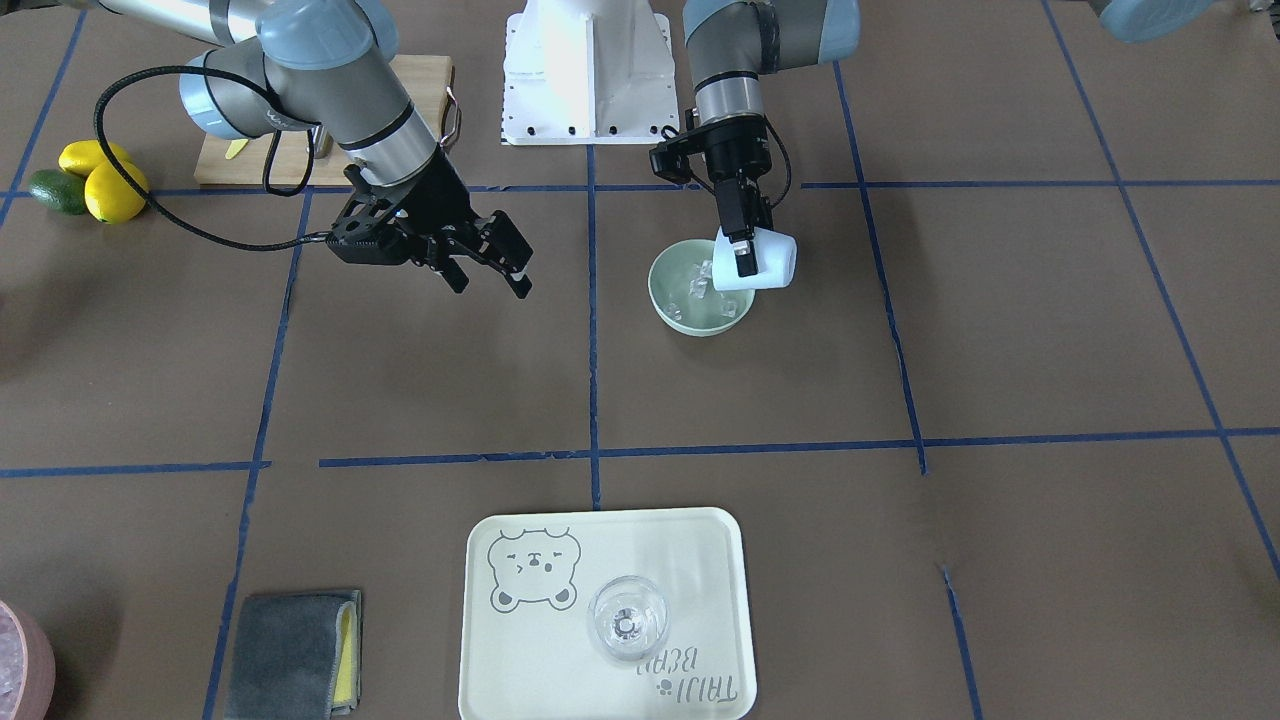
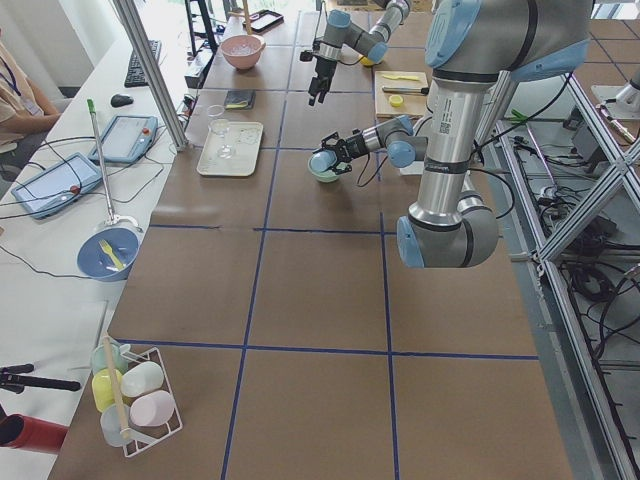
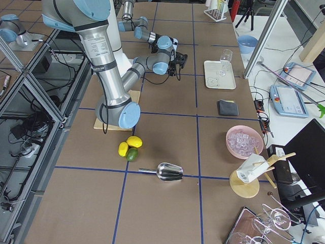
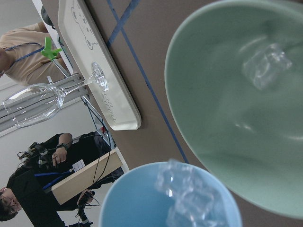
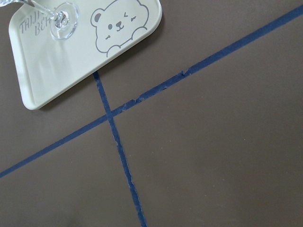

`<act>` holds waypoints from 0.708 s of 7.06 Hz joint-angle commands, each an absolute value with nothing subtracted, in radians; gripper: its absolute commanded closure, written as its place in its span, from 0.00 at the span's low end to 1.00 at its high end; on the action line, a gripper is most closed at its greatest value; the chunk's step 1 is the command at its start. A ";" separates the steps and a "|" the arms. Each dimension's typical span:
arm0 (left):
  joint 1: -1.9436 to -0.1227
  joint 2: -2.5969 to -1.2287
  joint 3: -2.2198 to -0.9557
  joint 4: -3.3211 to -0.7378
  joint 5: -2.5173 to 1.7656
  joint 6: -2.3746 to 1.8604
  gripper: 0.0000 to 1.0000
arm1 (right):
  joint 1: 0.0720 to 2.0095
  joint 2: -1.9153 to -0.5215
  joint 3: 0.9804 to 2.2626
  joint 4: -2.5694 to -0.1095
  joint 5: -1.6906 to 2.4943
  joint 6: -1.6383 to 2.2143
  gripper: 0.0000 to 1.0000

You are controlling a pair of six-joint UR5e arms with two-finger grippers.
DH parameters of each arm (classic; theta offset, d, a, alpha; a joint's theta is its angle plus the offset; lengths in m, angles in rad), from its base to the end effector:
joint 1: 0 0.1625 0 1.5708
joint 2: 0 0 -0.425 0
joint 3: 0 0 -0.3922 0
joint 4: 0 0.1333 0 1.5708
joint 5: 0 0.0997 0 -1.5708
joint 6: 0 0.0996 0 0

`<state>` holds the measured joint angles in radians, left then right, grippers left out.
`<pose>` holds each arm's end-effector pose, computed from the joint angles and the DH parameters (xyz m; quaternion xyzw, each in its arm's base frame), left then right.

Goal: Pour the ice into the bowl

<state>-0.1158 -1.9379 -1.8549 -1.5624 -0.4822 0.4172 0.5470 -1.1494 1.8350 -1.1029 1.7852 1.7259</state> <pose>0.5425 -0.2861 0.2987 0.4783 -0.2926 0.5566 0.6130 -0.4599 -0.4114 0.2503 0.0176 -0.5493 0.2318 0.8027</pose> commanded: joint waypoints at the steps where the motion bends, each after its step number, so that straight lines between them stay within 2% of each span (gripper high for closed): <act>1: -0.115 -1.945 -1.859 -1.487 -0.480 0.417 1.00 | 0.546 -1.150 1.833 -1.103 1.786 1.727 0.00; 5: -0.117 -1.960 -1.868 -1.450 -0.483 0.416 1.00 | 0.548 -1.155 1.838 -1.103 1.786 1.729 0.00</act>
<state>-0.1151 -1.9595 -1.8641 -1.4524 -0.4818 0.4170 0.5463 -1.1535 1.8341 -1.1029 1.7856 1.7276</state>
